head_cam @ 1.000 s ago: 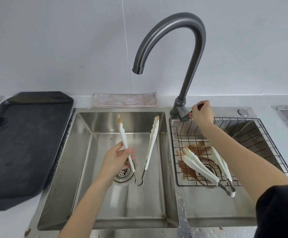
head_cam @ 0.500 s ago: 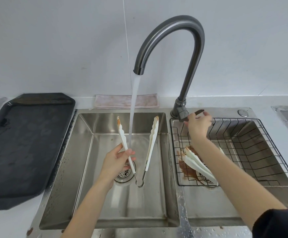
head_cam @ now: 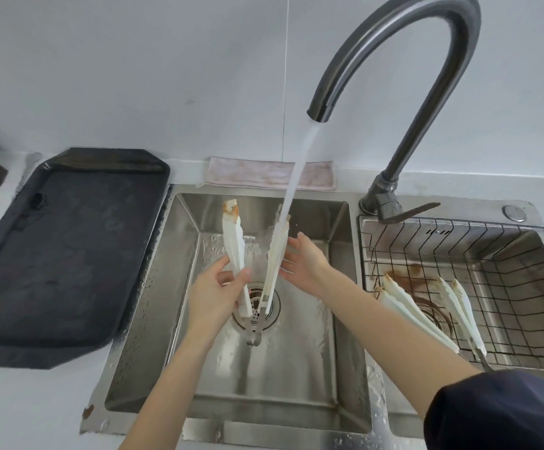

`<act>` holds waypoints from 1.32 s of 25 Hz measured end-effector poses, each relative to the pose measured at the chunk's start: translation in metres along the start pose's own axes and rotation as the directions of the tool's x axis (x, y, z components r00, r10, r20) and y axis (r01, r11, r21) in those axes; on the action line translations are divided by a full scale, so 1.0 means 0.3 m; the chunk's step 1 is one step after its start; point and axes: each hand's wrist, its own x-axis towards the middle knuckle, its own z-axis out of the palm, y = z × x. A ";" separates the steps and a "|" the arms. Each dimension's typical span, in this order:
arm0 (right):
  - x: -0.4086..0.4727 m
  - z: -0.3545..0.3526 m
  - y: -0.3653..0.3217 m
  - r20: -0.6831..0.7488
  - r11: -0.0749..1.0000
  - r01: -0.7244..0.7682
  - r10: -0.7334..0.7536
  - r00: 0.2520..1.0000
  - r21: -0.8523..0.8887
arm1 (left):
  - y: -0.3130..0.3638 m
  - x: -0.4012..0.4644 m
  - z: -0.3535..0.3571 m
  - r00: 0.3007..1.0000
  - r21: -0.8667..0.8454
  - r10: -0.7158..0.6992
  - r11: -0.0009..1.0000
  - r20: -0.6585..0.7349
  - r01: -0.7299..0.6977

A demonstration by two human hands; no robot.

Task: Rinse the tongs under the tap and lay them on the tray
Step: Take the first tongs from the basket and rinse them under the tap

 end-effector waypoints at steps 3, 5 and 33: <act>0.031 0.030 0.015 -0.019 0.998 -0.057 0.057 0.998 -0.014 | -0.002 0.036 -0.009 1.000 0.053 0.002 0.999 -0.007 -0.002; 0.055 0.036 0.022 -0.023 0.997 -0.082 0.082 0.996 0.016 | -0.007 0.054 -0.010 1.000 0.040 -0.019 0.999 -0.008 0.019; -0.141 -0.036 0.017 -0.016 0.980 0.095 -0.099 0.995 -0.174 | -0.083 0.112 0.140 0.857 -0.338 -0.331 0.815 0.395 0.471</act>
